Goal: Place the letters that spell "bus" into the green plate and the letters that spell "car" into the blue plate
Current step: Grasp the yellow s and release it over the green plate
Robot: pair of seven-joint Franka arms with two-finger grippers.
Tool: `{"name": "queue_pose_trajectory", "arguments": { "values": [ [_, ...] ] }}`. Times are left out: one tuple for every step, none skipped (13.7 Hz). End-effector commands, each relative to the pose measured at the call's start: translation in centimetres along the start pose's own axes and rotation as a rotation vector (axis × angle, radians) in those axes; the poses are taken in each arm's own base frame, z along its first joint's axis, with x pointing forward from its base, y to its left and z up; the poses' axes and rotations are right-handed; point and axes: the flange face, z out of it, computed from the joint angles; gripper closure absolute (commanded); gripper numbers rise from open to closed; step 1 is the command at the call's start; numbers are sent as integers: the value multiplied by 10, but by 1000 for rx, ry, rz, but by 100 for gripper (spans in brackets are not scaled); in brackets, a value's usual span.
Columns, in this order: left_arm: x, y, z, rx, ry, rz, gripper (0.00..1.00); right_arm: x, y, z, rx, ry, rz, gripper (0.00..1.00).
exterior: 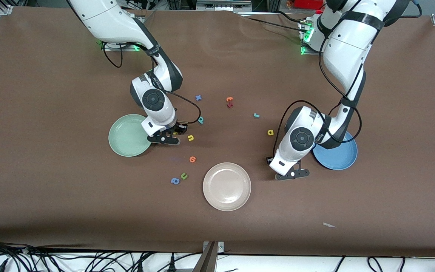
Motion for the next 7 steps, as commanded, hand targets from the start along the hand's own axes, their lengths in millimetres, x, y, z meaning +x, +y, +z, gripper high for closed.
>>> {"name": "queue_pose_trajectory", "arguments": {
  "values": [
    [-7,3,4,31,-19,18,60,0,-3,6,-7,20,-17,73],
    [-8,2,3,31,-19,18,60,0,-4,5,-7,20,-20,81],
    [-8,2,3,32,-19,19,60,2,-3,1,-4,24,-25,83],
    [-8,3,3,32,-19,21,60,5,-1,-6,-4,29,-42,84],
    [-10,6,3,32,-18,25,60,9,3,-16,-11,28,-61,84],
    [-11,7,4,33,-20,27,60,15,12,-25,-25,22,-78,84],
    [-11,7,4,33,-20,27,61,23,23,-37,-48,11,-94,84]
  ]
}}
